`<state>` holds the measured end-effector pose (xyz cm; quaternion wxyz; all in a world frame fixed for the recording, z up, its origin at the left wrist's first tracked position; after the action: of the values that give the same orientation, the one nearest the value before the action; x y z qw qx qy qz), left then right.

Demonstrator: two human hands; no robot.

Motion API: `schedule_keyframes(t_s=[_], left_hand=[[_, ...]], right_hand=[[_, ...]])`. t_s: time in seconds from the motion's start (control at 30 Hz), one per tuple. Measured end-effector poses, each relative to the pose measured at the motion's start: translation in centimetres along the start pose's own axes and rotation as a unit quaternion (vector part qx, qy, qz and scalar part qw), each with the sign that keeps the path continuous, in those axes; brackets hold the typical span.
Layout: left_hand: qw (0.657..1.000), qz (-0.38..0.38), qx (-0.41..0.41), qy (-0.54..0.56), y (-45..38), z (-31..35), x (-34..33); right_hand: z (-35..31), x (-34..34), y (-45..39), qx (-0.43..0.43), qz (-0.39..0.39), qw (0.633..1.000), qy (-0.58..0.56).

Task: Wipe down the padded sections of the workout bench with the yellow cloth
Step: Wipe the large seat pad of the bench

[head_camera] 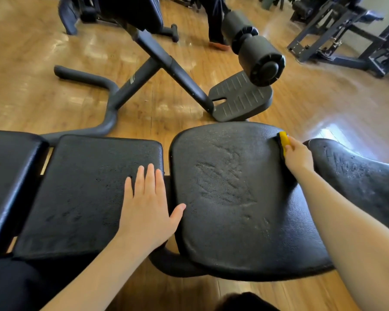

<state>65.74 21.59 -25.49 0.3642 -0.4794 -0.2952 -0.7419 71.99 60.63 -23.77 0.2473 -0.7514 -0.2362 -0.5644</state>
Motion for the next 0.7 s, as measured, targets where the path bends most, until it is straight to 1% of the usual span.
schedule_keyframes(t_s=[0.07, 0.17, 0.27, 0.33, 0.4, 0.5, 0.6, 0.7], left_hand=[[1.0, 0.001, -0.001, 0.003, 0.0, 0.0, -0.1], [1.0, 0.007, -0.002, 0.003, 0.0, -0.1, -0.1], [1.0, 0.007, -0.001, -0.003, 0.0, -0.1, -0.1], [1.0, 0.011, 0.0, 0.002, 0.0, 0.0, -0.1], [1.0, 0.016, 0.001, 0.008, -0.1, -0.1, 0.0], [1.0, 0.012, 0.001, 0.006, -0.2, -0.1, -0.1], [1.0, 0.008, 0.004, -0.002, -0.2, -0.1, -0.2], [1.0, 0.015, 0.002, -0.006, -0.1, -0.2, -0.3]], right_hand=[[0.1, -0.1, -0.2, -0.031, 0.011, 0.999, -0.001], [0.0, -0.3, -1.3, -0.064, -0.004, 0.998, 0.014], [-0.6, -0.4, -2.5, -0.06, -0.027, 0.998, 0.0], [-1.7, -0.4, -3.1, -0.04, -0.029, 0.999, -0.016], [-4.0, -0.6, -3.5, 0.003, -0.031, 0.999, -0.014], [-9.8, -1.3, -3.0, 0.117, -0.023, 0.993, -0.02], [-16.1, -2.9, -0.6, 0.223, -0.049, 0.974, -0.008], [-20.9, -4.5, 2.9, 0.314, -0.072, 0.947, 0.006]])
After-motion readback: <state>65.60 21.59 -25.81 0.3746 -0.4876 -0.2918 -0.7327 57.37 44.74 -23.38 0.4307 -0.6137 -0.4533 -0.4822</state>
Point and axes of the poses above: each hand's wrist, its own y-axis away from the middle knuckle, its own x-axis out of the back of the hand, z = x × y, the point moved 8 cm from there along -y, towards the middle knuckle, and after that the axes turned 13 degrees about y, right-handed, at the moved point
